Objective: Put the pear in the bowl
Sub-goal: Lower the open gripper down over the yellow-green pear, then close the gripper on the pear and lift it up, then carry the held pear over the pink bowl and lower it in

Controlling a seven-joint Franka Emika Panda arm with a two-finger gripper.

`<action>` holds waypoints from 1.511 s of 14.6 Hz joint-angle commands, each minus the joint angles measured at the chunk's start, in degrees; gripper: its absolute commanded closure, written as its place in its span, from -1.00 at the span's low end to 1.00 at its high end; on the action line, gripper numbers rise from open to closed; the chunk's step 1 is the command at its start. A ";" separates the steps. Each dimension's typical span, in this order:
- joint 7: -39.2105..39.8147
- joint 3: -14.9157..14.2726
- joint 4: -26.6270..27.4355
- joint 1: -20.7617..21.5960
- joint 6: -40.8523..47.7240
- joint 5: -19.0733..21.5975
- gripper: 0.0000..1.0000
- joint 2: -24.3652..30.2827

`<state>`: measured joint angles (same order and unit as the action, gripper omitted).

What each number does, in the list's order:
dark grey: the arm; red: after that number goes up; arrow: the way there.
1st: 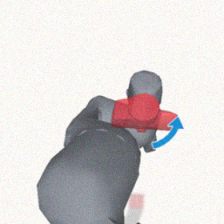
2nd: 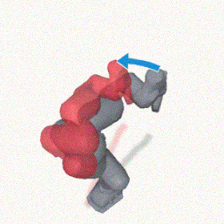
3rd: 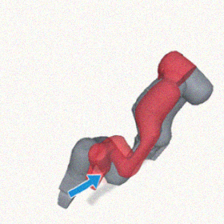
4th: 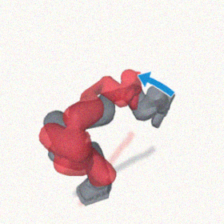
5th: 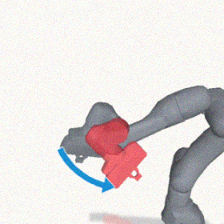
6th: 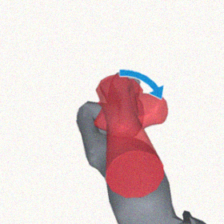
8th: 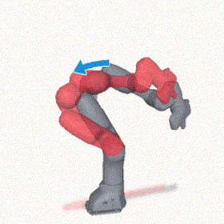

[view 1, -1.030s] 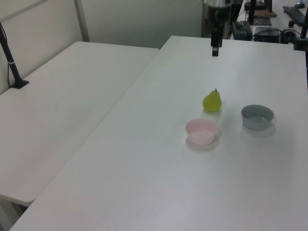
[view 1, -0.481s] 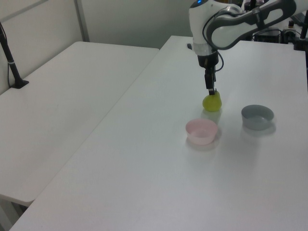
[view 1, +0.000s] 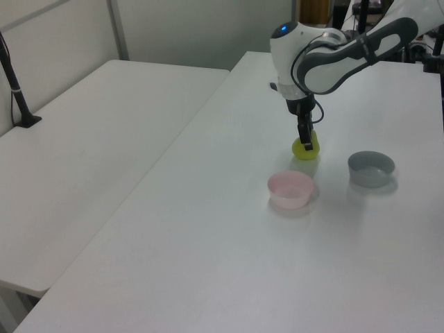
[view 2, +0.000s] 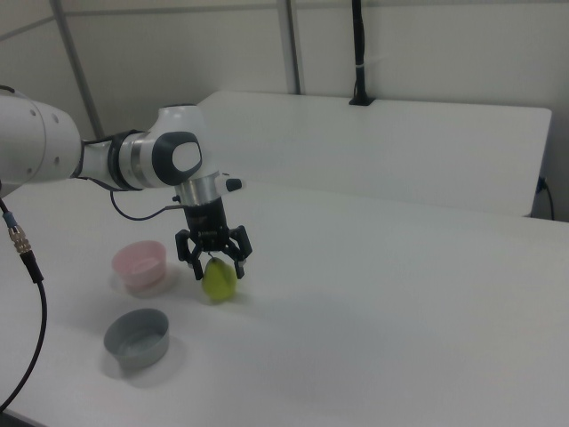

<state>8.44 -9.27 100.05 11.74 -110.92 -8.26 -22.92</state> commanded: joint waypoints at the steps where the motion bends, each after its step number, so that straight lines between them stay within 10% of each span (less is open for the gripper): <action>1: -0.88 -0.67 1.64 1.09 -2.02 -1.23 -0.97 -0.28; 10: -6.59 0.30 1.64 1.09 -4.05 -1.93 0.29 -0.29; 22: -6.24 -0.05 0.76 -0.23 3.17 -0.53 0.32 12.46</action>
<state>2.96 -9.20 99.70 10.58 -108.32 -9.11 -11.35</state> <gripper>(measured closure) 0.282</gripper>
